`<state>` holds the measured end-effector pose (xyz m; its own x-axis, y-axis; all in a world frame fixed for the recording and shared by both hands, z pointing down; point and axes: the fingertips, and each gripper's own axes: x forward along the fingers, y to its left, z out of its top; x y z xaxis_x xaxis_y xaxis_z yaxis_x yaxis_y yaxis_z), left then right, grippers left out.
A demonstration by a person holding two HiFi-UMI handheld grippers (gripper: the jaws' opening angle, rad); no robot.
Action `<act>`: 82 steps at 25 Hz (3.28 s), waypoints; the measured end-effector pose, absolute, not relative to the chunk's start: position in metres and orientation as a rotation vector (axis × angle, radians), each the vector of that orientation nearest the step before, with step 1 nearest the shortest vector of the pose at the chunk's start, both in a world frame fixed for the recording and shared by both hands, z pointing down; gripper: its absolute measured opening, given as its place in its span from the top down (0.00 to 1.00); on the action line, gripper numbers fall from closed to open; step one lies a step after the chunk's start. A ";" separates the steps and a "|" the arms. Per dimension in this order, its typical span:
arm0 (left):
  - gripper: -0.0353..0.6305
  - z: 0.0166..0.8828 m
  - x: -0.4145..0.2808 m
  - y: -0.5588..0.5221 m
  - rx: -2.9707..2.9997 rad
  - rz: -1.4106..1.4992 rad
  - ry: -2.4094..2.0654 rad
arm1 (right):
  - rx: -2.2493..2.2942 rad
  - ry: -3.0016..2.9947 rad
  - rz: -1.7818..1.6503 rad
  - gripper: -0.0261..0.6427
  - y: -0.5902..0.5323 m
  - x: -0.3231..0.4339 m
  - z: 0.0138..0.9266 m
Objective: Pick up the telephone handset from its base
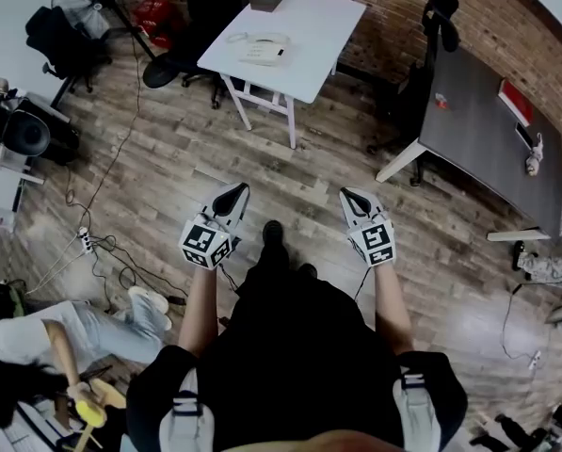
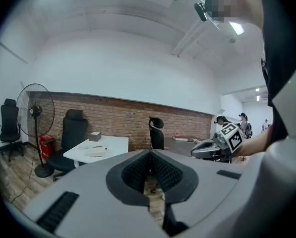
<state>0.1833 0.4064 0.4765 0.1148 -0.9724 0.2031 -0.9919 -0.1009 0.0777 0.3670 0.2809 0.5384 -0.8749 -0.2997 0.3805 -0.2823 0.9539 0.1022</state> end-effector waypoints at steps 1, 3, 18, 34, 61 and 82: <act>0.91 0.478 0.180 0.405 2.191 0.138 -1.963 | 0.421 -2.697 -0.064 0.96 0.279 0.365 0.541; 0.91 0.478 0.173 0.400 2.188 0.110 -1.972 | 0.421 -2.684 -0.070 0.96 0.276 0.359 0.543; 0.31 0.487 0.107 0.365 2.140 0.155 -2.028 | 0.400 -2.634 -0.069 0.96 0.248 0.309 0.552; 0.31 0.498 0.046 0.317 2.163 0.194 -1.970 | 0.439 -2.600 -0.049 0.96 0.211 0.253 0.562; 0.32 0.513 -0.049 0.286 2.260 0.206 -1.818 | 0.571 -2.555 -0.046 0.96 0.202 0.165 0.568; 0.32 0.533 -0.084 0.233 2.257 0.239 -1.782 | 0.545 -2.542 -0.039 0.96 0.152 0.118 0.581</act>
